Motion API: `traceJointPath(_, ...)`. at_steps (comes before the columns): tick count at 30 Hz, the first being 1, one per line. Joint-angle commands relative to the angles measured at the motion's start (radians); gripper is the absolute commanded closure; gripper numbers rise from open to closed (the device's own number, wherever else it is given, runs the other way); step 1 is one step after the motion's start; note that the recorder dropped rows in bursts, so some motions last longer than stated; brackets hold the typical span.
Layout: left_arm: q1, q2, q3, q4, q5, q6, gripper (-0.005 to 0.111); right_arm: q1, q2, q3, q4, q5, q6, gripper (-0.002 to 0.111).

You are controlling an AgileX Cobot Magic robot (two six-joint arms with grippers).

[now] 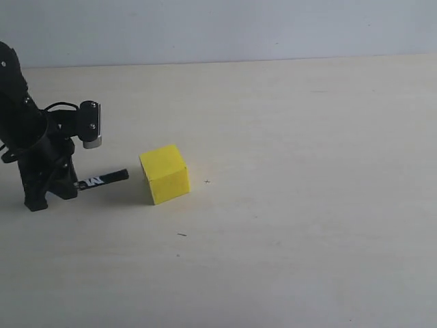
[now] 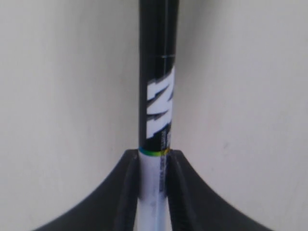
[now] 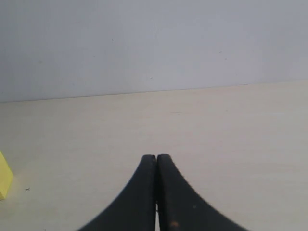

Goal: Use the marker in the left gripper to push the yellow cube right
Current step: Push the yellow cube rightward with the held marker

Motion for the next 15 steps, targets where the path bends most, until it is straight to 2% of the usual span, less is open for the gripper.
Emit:
traceJointPath(1,-0.029,-0.001,0.002,-0.077,-0.106,-0.011,0.107,-0.003,-0.006,0.005,-0.001,-0.004,-0.005,0.108)
traceJointPath(10,-0.129,-0.001,0.002,-0.109,-0.199,-0.007,0.107,-0.003,-0.006,0.005,-0.001,-0.004,-0.005,0.108)
traceJointPath(15,-0.092,-0.011,-0.001,-0.011,-0.199,-0.01,0.107,-0.003,-0.006,0.005,-0.001,-0.004,-0.005,0.108)
